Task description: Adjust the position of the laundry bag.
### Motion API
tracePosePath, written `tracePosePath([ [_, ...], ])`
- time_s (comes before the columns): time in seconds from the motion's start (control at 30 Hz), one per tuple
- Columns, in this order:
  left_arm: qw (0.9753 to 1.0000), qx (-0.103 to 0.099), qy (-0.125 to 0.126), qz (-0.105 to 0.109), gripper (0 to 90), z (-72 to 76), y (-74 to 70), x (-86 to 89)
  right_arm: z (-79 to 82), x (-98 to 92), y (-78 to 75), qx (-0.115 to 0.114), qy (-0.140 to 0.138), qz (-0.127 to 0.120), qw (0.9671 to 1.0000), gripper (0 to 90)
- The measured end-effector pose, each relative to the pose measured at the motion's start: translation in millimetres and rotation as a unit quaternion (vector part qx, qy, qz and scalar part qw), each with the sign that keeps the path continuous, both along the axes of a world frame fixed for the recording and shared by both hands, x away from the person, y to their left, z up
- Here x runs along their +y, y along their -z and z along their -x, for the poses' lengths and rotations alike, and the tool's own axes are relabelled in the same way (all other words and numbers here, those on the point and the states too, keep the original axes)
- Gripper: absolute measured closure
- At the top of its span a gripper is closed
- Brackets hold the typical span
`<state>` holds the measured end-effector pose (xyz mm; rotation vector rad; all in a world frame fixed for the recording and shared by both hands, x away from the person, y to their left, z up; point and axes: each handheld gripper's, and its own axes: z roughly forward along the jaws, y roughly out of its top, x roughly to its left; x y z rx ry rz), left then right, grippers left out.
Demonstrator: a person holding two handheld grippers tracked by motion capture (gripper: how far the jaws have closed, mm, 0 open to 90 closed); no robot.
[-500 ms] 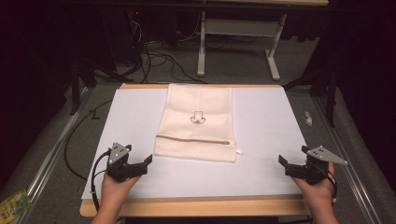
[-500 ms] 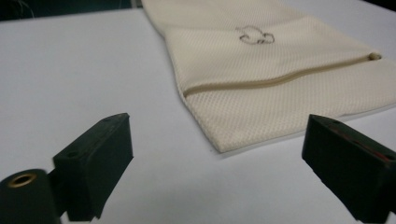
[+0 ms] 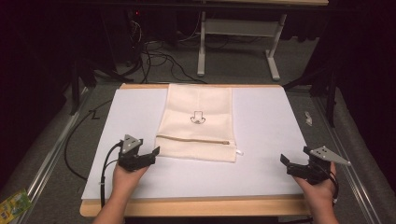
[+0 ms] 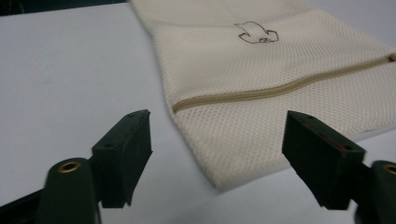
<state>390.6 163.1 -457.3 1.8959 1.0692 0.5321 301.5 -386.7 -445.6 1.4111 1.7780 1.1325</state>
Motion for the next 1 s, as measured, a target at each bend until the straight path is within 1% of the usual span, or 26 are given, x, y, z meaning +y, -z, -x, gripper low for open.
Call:
tracePosePath([
  [0.03,1.0000,0.009,0.001,-0.002,29.1,-6.4,1.1,-5.9,-0.2,0.7,0.3,-0.001,-0.002,0.006,1.0000,0.4],
  [0.07,0.9997,0.020,-0.005,-0.008,31.2,-13.0,2.9,-11.2,0.0,1.5,0.5,0.001,-0.002,0.006,1.0000,0.6],
  [0.1,0.9995,0.026,-0.013,-0.011,31.8,-17.8,5.3,-15.0,-0.1,1.5,1.0,0.001,-0.004,0.005,1.0000,0.7],
  [0.13,0.9986,0.042,-0.026,-0.017,34.1,-25.2,10.4,-19.0,-0.1,1.6,1.5,0.002,-0.005,0.005,1.0000,0.9],
  [0.17,0.9968,0.061,-0.043,-0.030,39.0,-31.2,15.3,-22.2,-0.2,1.5,2.5,0.003,-0.005,0.007,1.0000,1.0],
  [0.2,0.9948,0.075,-0.057,-0.039,39.8,-35.5,19.8,-24.9,-0.2,1.2,3.1,0.005,-0.006,0.008,0.9999,1.1],
  [0.23,0.9936,0.089,-0.060,-0.036,41.1,-38.1,24.0,-26.7,-0.3,1.2,3.7,0.007,-0.005,0.007,0.9999,1.1],
  [0.27,0.9939,0.078,-0.067,-0.039,44.3,-37.1,25.3,-28.7,-0.2,1.4,3.9,0.009,-0.005,0.005,0.9999,1.1],
  [0.3,0.9937,0.074,-0.072,-0.043,49.1,-36.4,25.6,-30.8,-0.1,1.3,4.1,0.008,-0.008,0.008,0.9999,1.2],
  [0.33,0.9941,0.072,-0.067,-0.046,51.8,-35.3,25.1,-32.2,0.1,1.6,4.0,0.008,-0.009,0.007,0.9999,1.2],
  [0.37,0.9944,0.070,-0.063,-0.048,65.1,-33.6,24.5,-32.8,0.2,1.9,3.9,0.007,-0.011,0.007,0.9999,1.3],
  [0.4,0.9944,0.073,-0.061,-0.046,75.5,-32.7,24.2,-32.8,0.3,2.3,3.6,0.007,-0.012,0.007,0.9999,1.3],
  [0.43,0.9946,0.078,-0.053,-0.044,81.1,-30.9,23.6,-32.7,0.5,2.6,3.4,0.008,-0.012,0.007,0.9999,1.3],
  [0.47,0.9946,0.080,-0.047,-0.046,84.8,-28.7,22.9,-33.0,0.3,3.4,3.2,0.008,-0.012,0.006,0.9999,1.2],
  [0.53,0.9942,0.090,-0.027,-0.052,85.9,-21.8,20.4,-33.6,-0.2,4.7,2.9,0.011,-0.012,0.008,0.9998,1.0],
  [0.57,0.9938,0.099,-0.015,-0.048,86.0,-16.4,18.9,-34.4,0.2,5.7,2.6,0.011,-0.012,0.009,0.9998,1.2],
  [0.63,0.9925,0.112,0.015,-0.046,86.0,-1.3,16.3,-36.0,1.3,7.7,2.0,0.009,-0.013,0.010,0.9998,2.7],
  [0.67,0.9921,0.114,0.027,-0.046,86.0,7.8,15.1,-37.3,2.2,9.2,1.6,0.003,-0.018,0.011,0.9998,4.8],
  [0.73,0.9917,0.111,0.047,-0.045,85.8,26.1,13.5,-39.2,2.0,10.2,1.5,0.000,-0.021,0.009,0.9997,5.2],
  [0.8,0.9928,0.096,0.058,-0.041,85.0,40.2,13.0,-38.7,1.5,13.7,1.4,0.003,-0.022,0.005,0.9997,7.1],
  [0.83,0.9940,0.084,0.060,-0.037,83.7,47.1,11.8,-36.4,1.4,15.5,1.2,0.003,-0.023,0.004,0.9997,8.7],
  [0.87,0.9955,0.074,0.056,-0.021,80.0,49.6,7.8,-33.1,1.0,18.7,1.1,0.000,-0.027,0.005,0.9996,10.8],
  [0.9,0.9964,0.066,0.053,-0.006,74.1,49.6,4.4,-30.7,0.5,22.6,1.2,-0.001,-0.034,0.009,0.9994,13.3],
  [0.93,0.9973,0.052,0.051,0.012,68.0,49.2,0.1,-27.2,0.5,25.7,1.3,0.001,-0.034,0.007,0.9994,15.0],
  [0.97,0.9979,0.037,0.049,0.021,61.2,48.8,-2.5,-24.8,-0.2,29.9,1.7,0.001,-0.039,0.006,0.9992,16.8],
  [1.0,0.9983,0.026,0.048,0.022,53.7,48.4,-2.9,-23.2,-1.5,34.5,2.2,0.003,-0.046,0.006,0.9989,20.0],
])
